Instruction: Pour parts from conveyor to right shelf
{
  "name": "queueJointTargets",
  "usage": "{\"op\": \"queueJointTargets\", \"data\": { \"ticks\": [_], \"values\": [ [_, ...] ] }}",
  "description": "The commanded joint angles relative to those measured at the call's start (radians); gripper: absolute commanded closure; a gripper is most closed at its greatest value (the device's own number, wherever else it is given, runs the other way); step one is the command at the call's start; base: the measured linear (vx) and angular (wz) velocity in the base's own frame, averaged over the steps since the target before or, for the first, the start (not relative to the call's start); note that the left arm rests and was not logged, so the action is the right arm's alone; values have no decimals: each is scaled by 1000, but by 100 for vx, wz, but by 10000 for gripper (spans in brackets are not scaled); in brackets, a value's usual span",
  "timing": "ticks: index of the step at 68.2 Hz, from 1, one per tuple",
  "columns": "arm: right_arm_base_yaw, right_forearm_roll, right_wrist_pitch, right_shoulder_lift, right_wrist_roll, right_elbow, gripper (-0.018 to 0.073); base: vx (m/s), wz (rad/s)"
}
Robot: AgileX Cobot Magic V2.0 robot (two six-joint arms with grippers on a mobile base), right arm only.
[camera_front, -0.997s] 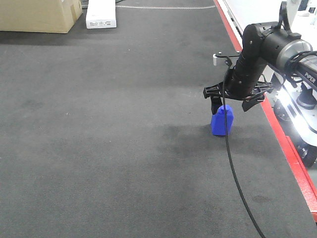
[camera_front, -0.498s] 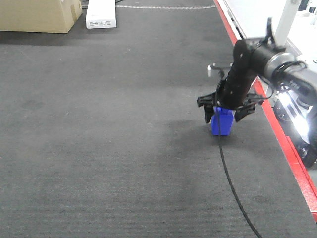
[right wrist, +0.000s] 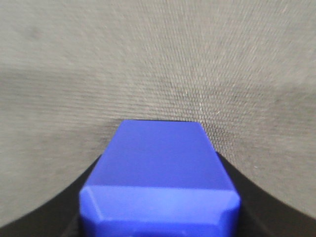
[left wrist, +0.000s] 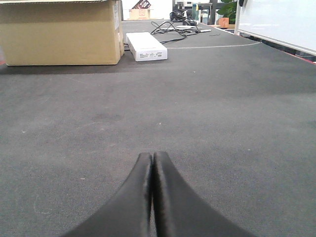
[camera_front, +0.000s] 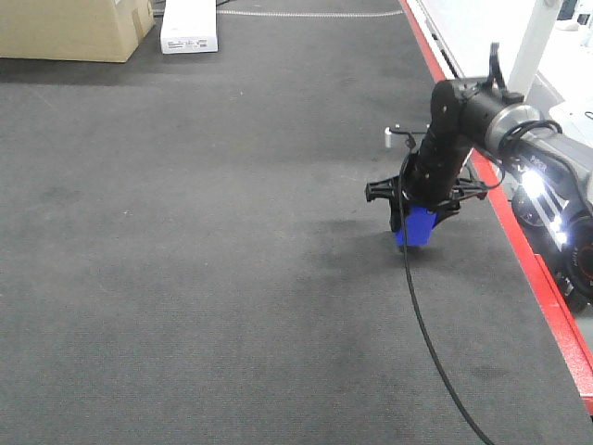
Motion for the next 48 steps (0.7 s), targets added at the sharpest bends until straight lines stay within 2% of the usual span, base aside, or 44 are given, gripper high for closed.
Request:
{"op": "queueJointTargets", "data": {
  "ticks": [1,12,20,48],
  "values": [
    [-1,0,25,-78,-15,-49,571,0,0],
    [-1,0,18,-152,-17,-43,570,0,0],
    [-1,0,-42,-253,-22,48,570,0,0],
    [-1,8,-496,-828,-105,735,570,0,0]
  ]
}}
